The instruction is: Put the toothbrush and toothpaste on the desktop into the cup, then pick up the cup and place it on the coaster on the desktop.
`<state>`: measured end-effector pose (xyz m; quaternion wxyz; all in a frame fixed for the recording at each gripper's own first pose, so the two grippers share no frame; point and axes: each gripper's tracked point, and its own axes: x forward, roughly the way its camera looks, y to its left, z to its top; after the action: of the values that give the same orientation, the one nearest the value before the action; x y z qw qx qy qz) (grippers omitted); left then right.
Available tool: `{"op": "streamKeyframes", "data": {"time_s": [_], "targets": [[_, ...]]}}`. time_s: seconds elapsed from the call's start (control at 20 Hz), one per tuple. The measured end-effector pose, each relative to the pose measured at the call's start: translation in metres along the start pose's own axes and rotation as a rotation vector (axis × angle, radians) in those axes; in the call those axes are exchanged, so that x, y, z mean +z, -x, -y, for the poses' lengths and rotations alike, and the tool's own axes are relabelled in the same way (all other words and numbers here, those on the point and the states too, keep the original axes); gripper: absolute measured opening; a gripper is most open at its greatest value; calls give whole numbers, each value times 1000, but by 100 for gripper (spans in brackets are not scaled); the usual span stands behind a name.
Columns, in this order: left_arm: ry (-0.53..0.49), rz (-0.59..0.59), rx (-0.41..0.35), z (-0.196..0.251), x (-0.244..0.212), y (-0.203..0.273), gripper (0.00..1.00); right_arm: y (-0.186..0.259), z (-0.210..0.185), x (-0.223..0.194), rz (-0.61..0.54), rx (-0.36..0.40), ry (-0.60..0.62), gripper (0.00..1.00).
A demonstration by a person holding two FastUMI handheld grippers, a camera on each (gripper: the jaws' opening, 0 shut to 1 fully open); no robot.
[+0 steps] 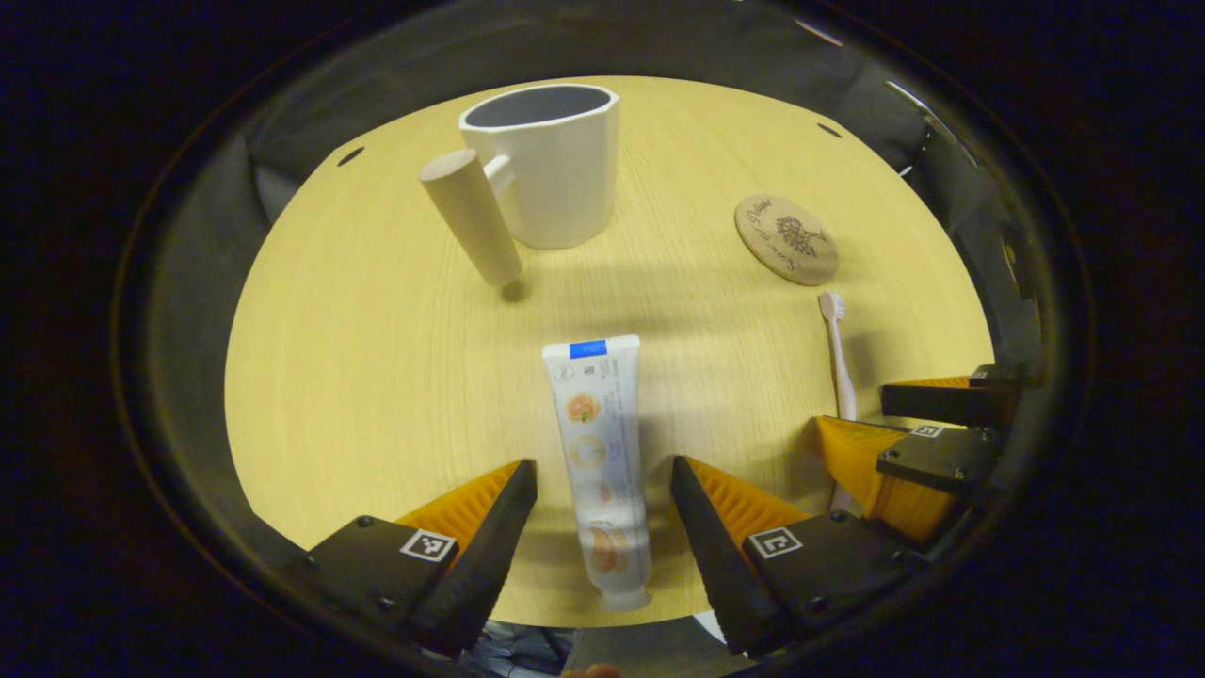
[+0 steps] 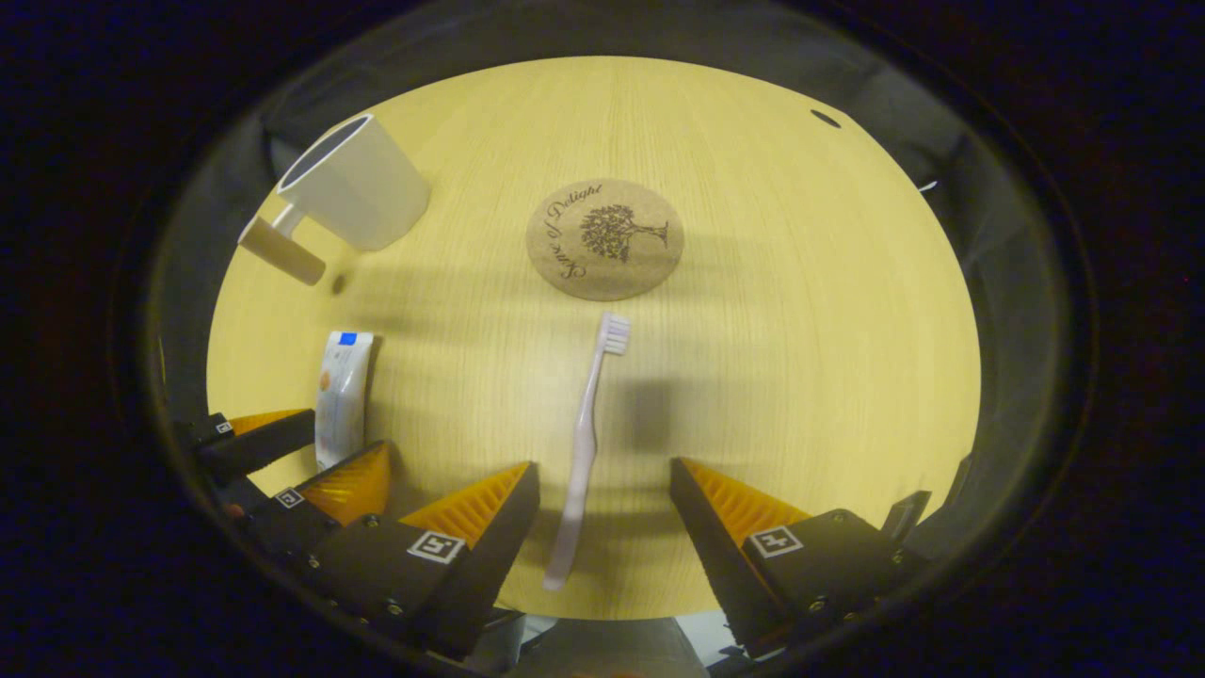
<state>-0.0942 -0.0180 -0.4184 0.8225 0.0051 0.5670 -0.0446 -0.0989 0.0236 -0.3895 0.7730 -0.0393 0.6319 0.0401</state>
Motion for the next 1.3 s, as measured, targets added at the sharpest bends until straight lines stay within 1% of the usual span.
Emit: {"op": "streamKeyframes", "data": {"time_s": [0.05,0.1,0.15,0.2,0.25,0.3,0.35,0.4,0.45,0.5,0.55,0.6,0.65,0.7,0.75,0.8,0.85,1.15,1.3], "targets": [[2,-5,1,0,-1,0,96,0,0,-2,-11,1,3,95],[-1,-9,0,0,-2,-1,96,0,0,-1,-9,1,-3,97],[-4,-13,0,0,-2,-1,96,-1,0,-2,-16,0,-13,94],[-4,-17,0,0,-1,-1,99,0,0,-1,-17,-1,-14,96],[-5,-21,0,-1,-2,-1,96,0,-1,-2,-21,-5,-15,96],[-5,-21,2,-1,-2,-1,96,1,-2,-1,-22,-6,-11,84],[-4,-13,0,0,0,-1,96,0,-2,-2,-28,-1,-5,87],[-3,-4,0,1,0,-2,80,-1,-3,-1,-28,3,-10,80],[-7,-3,-1,2,1,-2,74,-2,-4,0,-26,3,-19,67],[-12,-2,-3,2,2,-2,65,-1,-5,-1,-25,9,-17,47],[-11,-4,-3,2,1,-2,58,2,-7,-1,-31,13,-20,41],[-14,-9,-4,2,1,-1,51,3,-8,-2,-39,14,-22,18],[-13,-13,-5,2,2,-2,51,3,-8,-3,-47,20,-21,16],[-6,-22,-4,3,2,-3,45,3,-7,-2,-51,23,-24,16],[-3,-12,-3,2,2,-2,39,1,-8,1,-32,29,-50,16],[6,-33,-1,2,0,-1,30,6,-8,-1,-55,35,-52,3],[-1,-23,-3,4,2,-3,31,-1,-6,-1,-53,42,-46,3],[-18,-35,-18,3,2,-2,31,-1,-7,0,-47,43,-54,2],[-9,-65,-27,2,0,1,30,-1,-6,1,-47,40,-50,2]]}}
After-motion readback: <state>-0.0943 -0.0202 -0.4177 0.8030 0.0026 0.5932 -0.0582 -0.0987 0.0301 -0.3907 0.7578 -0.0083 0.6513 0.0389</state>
